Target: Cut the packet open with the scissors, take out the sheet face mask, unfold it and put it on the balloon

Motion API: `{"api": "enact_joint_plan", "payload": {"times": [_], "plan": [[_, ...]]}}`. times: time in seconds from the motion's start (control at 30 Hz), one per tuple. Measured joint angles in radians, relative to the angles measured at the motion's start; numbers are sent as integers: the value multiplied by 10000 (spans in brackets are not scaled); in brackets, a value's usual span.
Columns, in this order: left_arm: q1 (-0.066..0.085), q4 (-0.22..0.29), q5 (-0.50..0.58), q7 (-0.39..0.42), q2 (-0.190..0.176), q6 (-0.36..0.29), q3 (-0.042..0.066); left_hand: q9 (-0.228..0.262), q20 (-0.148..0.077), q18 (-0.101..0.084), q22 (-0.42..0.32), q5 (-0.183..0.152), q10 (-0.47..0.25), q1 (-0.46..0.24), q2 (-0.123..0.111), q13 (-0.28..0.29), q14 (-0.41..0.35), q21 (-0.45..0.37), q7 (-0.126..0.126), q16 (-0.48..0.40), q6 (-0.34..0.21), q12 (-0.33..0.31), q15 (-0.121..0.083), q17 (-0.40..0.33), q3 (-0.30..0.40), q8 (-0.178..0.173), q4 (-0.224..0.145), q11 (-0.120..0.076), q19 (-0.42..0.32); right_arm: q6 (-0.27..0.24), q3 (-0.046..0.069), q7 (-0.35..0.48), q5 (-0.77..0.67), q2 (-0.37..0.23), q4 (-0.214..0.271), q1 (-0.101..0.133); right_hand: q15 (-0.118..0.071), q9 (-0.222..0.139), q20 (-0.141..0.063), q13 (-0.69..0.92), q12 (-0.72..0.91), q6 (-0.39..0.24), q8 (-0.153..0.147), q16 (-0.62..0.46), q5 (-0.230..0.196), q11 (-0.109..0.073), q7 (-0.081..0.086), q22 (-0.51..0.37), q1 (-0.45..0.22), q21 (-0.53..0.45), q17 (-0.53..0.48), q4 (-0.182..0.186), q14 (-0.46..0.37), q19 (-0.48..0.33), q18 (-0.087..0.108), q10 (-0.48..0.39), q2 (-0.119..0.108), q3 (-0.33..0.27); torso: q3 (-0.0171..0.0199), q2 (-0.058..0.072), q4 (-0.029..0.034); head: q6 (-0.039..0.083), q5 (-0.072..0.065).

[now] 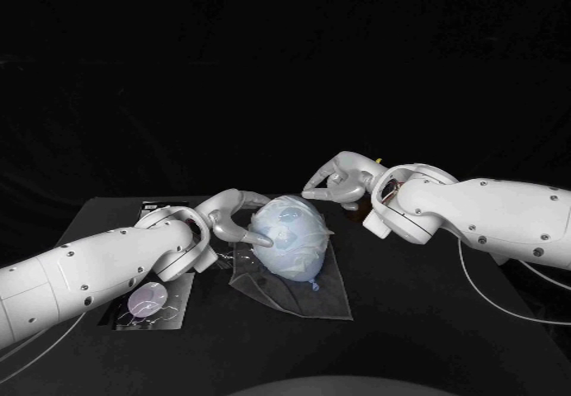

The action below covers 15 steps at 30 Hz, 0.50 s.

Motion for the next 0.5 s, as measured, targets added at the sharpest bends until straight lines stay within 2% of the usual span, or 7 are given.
{"api": "enact_joint_plan", "payload": {"times": [0.07,0.2,0.3,0.5], "plan": [[1,4,3,-1,-3,0,0,-1,0,-1,0,0,0,0,0,0,0,0,0,0,0,0,0,0,0,0,0,0,0,46,0,-253,-13,37,-5,5,1,29,41,0,153,-11,0,38,0,12,11,460,-84,443,11,-12,0,130,-137,11,-84,12,0,0,0,-12,7],[1,15,6,-4,-10,0,0,-2,0,5,0,0,0,0,0,0,0,0,0,0,0,0,0,-5,0,0,0,0,0,91,0,-635,-103,60,10,8,2,69,76,0,335,-13,0,39,-82,54,12,916,-137,859,32,-12,-1,167,-142,21,-137,12,-1,0,0,-21,17],[1,22,8,-5,-13,-1,0,-2,0,108,0,0,0,0,0,0,0,0,0,0,-1,0,0,-12,0,0,0,0,0,115,-1,-822,-175,64,14,8,7,84,112,0,412,-13,0,39,-130,55,12,1084,-137,1012,28,-39,-7,203,-143,20,-137,39,-5,0,-6,-28,34],[1,29,11,-7,-20,-1,0,-3,0,109,0,0,-1,0,0,-1,0,0,0,-1,-1,0,0,-11,0,-1,0,0,0,167,-5,-1075,-333,143,52,-14,64,109,113,0,528,-49,0,38,-243,56,46,1235,-137,1089,4,-67,-20,203,-145,19,-137,67,-5,-7,-7,-40,50]]}}
